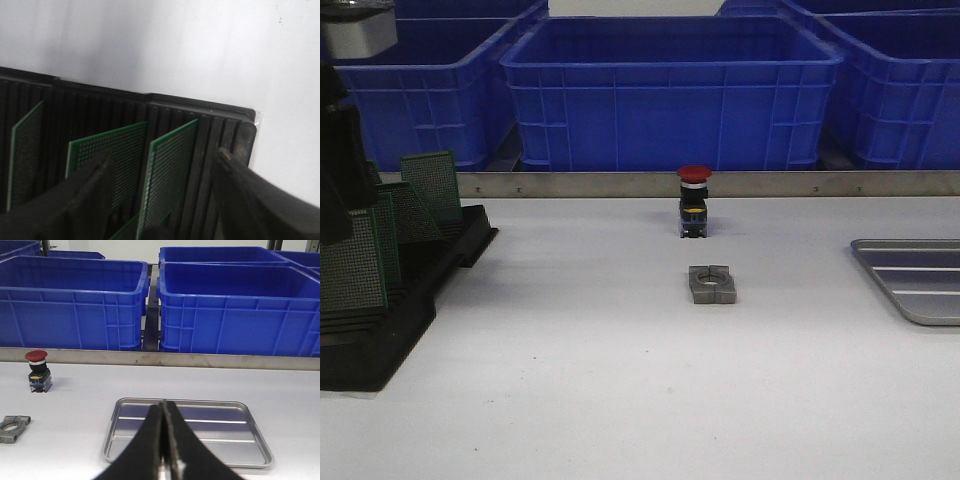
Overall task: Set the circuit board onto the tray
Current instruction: 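Reach the left gripper down into the black rack onto a green board, then grasp the green circuit board with the left gripper and lift it out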
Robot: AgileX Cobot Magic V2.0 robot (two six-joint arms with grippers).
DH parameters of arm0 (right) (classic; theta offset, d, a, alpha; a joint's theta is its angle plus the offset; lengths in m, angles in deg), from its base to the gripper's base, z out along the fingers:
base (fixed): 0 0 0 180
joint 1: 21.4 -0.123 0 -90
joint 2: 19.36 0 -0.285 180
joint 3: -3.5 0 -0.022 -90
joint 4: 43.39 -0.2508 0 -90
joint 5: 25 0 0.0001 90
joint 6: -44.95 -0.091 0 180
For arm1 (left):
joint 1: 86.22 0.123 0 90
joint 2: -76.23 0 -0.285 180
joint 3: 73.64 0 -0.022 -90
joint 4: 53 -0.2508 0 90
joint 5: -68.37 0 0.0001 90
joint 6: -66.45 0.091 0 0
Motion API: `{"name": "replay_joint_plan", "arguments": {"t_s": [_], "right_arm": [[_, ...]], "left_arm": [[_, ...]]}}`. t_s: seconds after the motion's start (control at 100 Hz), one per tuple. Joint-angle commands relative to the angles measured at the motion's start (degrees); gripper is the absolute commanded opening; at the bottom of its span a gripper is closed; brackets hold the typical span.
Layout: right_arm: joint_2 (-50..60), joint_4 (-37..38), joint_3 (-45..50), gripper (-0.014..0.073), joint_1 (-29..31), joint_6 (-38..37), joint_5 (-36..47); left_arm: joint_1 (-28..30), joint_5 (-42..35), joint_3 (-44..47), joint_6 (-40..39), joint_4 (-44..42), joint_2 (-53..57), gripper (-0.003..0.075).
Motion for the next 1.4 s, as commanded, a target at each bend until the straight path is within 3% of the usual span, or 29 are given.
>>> {"name": "replay_joint_plan", "arguments": {"t_s": [0.0,0.13,0.24,0.45,0.69,0.93,1.03,1.389], "right_arm": [[1.5,0.6,-0.7,-0.0113,0.3,-0.1,4.4],[1.5,0.6,-0.7,-0.0113,0.3,-0.1,4.4],[1.5,0.6,-0.7,-0.0113,0.3,-0.1,4.4],[1.5,0.6,-0.7,-0.0113,0.3,-0.1,4.4],[1.5,0.6,-0.7,-0.0113,0.3,-0.1,4.4],[1.5,0.6,-0.7,-0.0113,0.3,-0.1,4.4],[1.5,0.6,-0.7,-0.0113,0.3,-0.1,4.4],[1.5,0.6,-0.7,-0.0113,0.3,-0.1,4.4]], "left_arm": [[-0.3,-0.1,-1.8,-0.2,1.8,1.3,0.0407],[-0.4,0.0,-1.7,-0.2,3.5,0.1,0.0385],[-0.4,0.3,-1.7,-0.2,3.5,-0.3,0.0298],[-0.4,2.2,-1.7,-0.2,3.3,-0.3,-0.0022],[-0.4,4.2,-2.6,-0.2,2.3,-0.3,-0.002],[-0.9,12.4,-10.7,-0.4,0.5,0.0,-0.002],[-2.4,12.4,-14.1,-1.7,1.0,0.1,-0.002],[-9.5,12.4,-16.3,-1.7,18.8,0.1,-0.002]]}}
